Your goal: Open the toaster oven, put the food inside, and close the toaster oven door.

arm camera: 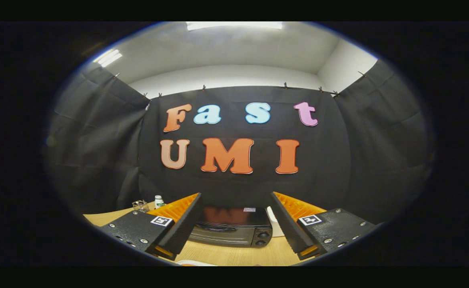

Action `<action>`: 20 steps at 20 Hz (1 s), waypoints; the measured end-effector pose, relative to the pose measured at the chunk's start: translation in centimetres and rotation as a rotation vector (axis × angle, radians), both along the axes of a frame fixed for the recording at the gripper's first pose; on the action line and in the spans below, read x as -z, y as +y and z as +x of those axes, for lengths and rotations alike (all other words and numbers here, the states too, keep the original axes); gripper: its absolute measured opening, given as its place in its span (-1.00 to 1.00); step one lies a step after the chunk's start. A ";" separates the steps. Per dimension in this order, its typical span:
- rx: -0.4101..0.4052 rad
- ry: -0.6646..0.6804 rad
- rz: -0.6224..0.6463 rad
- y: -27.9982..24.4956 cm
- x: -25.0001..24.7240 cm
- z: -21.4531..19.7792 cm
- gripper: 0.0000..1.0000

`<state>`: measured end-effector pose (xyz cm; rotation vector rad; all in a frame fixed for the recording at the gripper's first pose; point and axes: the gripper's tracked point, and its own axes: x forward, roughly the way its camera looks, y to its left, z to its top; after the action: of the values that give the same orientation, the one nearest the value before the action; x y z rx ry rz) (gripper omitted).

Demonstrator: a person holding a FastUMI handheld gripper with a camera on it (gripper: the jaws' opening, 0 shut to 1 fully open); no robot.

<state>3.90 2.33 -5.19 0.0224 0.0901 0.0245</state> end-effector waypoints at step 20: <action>-0.028 0.331 -0.027 7.5 19.3 13.2 0.98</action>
<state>17.05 9.83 -24.47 -0.0020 0.4219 0.0475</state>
